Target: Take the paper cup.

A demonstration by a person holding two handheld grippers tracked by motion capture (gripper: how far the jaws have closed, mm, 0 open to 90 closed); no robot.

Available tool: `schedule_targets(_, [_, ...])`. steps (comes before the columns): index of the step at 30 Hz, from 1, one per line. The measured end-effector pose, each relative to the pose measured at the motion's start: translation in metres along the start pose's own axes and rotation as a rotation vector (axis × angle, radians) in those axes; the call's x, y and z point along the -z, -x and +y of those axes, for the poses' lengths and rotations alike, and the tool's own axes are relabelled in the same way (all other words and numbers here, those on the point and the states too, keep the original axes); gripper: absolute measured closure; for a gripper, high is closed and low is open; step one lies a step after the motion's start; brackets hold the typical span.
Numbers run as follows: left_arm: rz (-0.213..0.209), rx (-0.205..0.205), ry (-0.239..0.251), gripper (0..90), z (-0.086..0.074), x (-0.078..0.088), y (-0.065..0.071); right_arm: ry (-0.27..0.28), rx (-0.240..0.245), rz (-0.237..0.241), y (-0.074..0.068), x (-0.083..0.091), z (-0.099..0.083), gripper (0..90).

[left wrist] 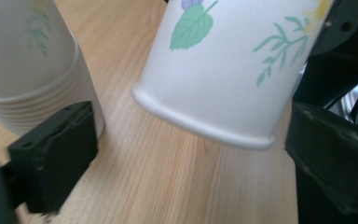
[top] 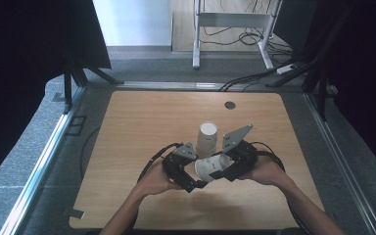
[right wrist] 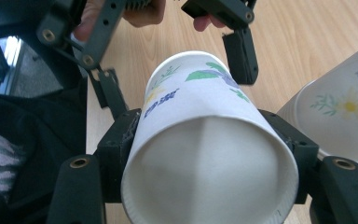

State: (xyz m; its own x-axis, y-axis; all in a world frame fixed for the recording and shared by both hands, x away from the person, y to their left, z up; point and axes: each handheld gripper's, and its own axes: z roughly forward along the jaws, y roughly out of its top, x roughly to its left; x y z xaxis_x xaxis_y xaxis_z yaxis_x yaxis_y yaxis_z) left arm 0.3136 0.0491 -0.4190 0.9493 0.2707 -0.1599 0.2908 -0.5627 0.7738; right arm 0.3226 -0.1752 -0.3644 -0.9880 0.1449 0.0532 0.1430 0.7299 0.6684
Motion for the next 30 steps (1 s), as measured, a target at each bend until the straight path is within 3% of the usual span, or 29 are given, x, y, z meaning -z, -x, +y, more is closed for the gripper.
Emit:
schedule_targets(3, [0.000,0.019,0.055,0.0,-0.001,0.007,0.000,0.037,-0.004,0.000,0.001,0.004,-0.001,36.2])
schedule_targets(13, [-0.009,0.022,0.188,1.1,-0.006,0.020,0.002,0.170,-0.025,-0.003,0.001,0.019,-0.009,36.2])
schedule_targets(22, [-0.020,0.006,0.241,6.8,-0.008,0.020,0.002,0.281,-0.040,0.005,-0.001,0.025,-0.022,36.3])
schedule_targets(30, [-0.067,-0.013,0.272,12.6,-0.007,0.015,0.001,0.352,-0.045,0.026,-0.001,0.022,-0.036,36.4])
